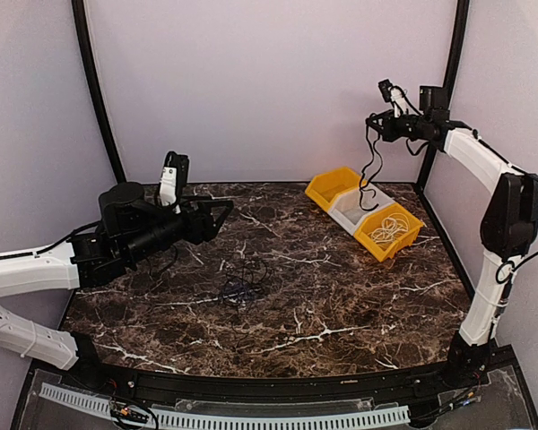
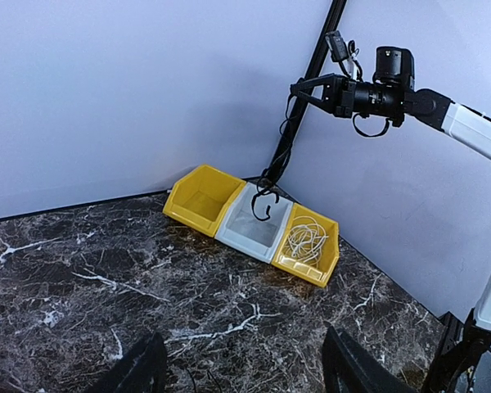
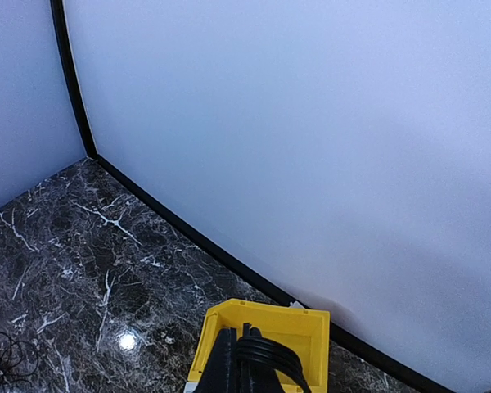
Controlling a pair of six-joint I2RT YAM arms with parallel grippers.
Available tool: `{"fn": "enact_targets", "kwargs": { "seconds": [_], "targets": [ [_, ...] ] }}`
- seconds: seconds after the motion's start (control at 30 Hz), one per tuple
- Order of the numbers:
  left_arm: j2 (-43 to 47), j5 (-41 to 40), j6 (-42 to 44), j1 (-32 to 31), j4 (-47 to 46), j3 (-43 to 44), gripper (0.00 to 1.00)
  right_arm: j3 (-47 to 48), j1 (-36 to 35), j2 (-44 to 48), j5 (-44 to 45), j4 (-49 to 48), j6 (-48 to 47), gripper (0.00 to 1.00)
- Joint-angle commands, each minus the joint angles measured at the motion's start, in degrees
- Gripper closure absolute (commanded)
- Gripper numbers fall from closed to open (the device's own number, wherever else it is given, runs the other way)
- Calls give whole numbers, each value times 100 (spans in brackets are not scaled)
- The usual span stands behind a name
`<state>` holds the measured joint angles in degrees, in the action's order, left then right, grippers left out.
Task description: Untangle the cables
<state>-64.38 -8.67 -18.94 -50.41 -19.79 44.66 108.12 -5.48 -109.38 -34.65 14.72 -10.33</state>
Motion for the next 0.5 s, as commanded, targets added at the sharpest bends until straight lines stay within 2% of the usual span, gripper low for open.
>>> {"fn": "enact_targets", "kwargs": {
  "seconds": [0.0,0.27,0.47],
  "targets": [
    [22,58,-89,-21,-137,76,32,-219,65,-24,-50,-212,41,100],
    [10,64,-173,-21,-214,-29,32,-993,65,-272,-238,-230,68,100],
    [-18,78,-172,-20,-214,-64,32,-1350,67,-570,85,97,-311,100]
  ]
}}
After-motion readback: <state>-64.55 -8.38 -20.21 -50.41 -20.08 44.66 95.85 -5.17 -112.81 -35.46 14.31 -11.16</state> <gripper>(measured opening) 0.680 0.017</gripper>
